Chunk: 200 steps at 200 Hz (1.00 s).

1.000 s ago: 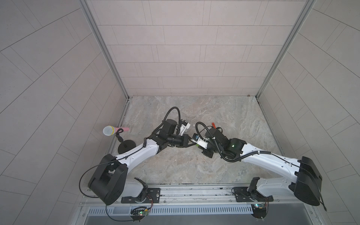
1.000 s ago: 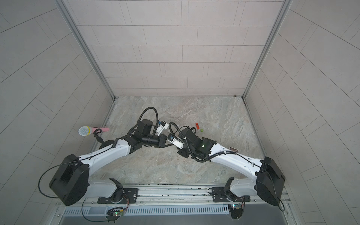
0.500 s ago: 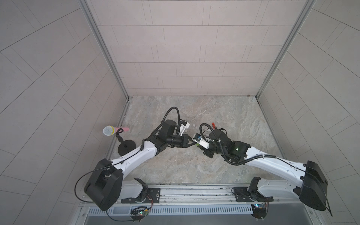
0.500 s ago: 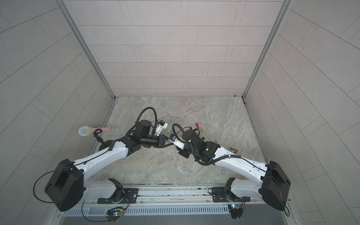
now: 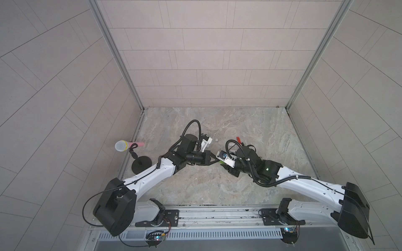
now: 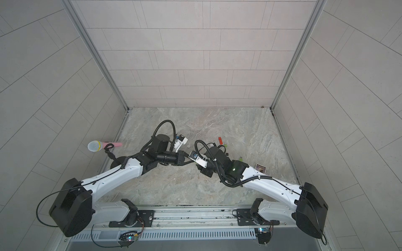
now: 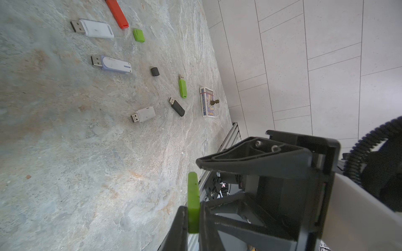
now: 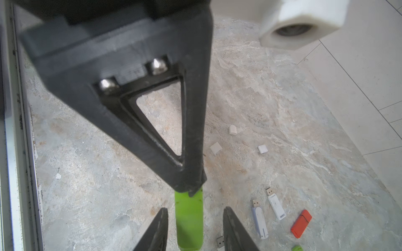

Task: Close the usb drive cover
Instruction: Close the cover of the USB drive, then place the USB drive at the center of the board.

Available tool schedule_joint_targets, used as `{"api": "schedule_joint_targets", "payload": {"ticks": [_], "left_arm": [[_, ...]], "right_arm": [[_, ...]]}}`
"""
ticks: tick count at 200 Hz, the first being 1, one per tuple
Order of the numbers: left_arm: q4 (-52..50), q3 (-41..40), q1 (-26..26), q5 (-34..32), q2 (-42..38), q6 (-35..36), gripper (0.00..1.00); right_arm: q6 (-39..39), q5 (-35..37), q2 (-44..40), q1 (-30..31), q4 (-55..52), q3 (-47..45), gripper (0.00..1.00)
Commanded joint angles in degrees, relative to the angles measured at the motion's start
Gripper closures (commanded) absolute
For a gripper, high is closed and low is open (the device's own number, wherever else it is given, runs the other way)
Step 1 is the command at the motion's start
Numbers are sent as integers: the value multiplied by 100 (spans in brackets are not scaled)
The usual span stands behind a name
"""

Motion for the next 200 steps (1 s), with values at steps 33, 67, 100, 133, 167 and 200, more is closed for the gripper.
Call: {"api": "schedule_joint_targets", "payload": {"ticks": [33, 67, 100, 133, 167, 200], "left_arm": [[209, -51, -15, 114, -69, -90, 94], [185, -51, -15, 127, -52, -90, 93], [117, -35, -15, 66, -35, -7, 85], [-504, 106, -10, -506, -218, 363, 45], [-1185, 63, 50, -1836, -862, 704, 31], [-1293, -287, 80, -3061, -1671, 823, 28]], "right_arm": [[-9, -41, 165, -25, 174, 48, 69], [57, -53, 194, -25, 252, 128, 80], [155, -105, 148, -33, 244, 163, 87], [456, 15, 139, -148, 212, 26, 88], [1382, -99, 219, -566, 133, -40, 87], [2629, -412, 731, -1382, -276, 311, 87]]}}
